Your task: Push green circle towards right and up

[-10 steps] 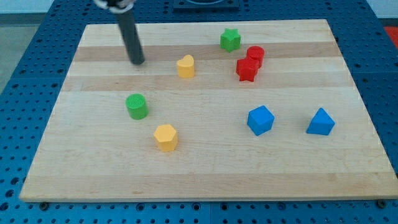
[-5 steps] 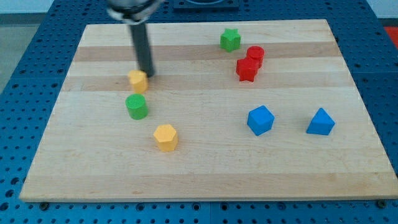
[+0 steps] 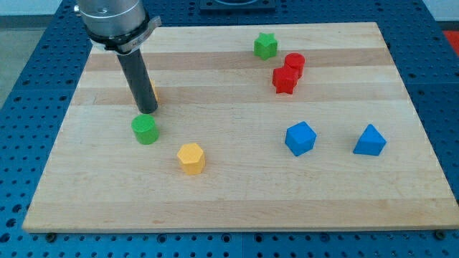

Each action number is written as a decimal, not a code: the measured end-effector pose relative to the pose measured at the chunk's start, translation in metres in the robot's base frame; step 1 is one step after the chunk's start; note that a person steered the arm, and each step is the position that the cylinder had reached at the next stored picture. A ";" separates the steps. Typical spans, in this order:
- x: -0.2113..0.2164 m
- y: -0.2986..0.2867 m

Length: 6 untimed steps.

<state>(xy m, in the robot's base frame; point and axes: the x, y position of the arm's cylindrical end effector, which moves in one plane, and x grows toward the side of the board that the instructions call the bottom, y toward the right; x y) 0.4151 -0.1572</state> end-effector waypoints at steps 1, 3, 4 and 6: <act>-0.004 0.008; 0.011 -0.095; 0.079 -0.096; 0.050 -0.033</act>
<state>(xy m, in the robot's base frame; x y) 0.4651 -0.1898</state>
